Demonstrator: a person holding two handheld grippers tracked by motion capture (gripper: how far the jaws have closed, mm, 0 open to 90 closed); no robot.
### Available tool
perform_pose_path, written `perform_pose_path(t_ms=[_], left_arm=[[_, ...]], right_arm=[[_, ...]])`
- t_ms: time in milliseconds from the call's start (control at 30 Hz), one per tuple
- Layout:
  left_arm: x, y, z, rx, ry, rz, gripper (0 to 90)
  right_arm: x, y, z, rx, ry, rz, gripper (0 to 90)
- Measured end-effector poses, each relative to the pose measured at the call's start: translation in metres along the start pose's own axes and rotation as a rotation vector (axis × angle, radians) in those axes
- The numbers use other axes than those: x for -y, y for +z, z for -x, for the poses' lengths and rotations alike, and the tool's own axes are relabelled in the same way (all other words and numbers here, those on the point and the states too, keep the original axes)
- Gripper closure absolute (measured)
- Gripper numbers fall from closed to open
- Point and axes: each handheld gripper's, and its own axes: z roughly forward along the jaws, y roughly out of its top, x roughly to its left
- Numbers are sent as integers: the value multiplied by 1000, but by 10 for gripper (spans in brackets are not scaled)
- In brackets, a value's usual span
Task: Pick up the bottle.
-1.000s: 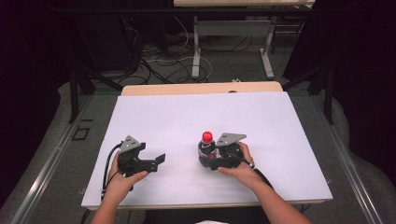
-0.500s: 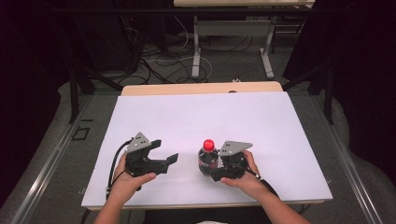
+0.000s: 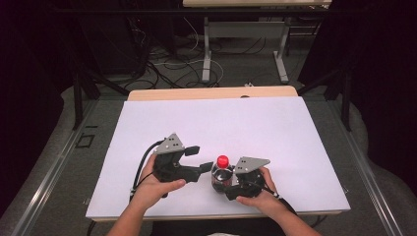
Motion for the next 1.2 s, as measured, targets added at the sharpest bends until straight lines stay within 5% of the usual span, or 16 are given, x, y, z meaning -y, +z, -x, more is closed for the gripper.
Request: perform_pose_path(t_ms=[233,333,533,900,1200], left_arm=[[-11,7,6,7,34,-27,350],[-17,11,11,55,16,-37,379],[-23,22,13,116,46,-80,431],[-25,34,12,166,33,-96,573],[-25,34,12,171,42,-117,598]], right_arm=[[1,1,-2,-4,8,-5,288],[2,1,-3,-9,8,0,288],[2,2,-3,-34,7,5,289],[0,1,-5,-72,-11,10,288],[1,1,-8,-88,10,12,288]])
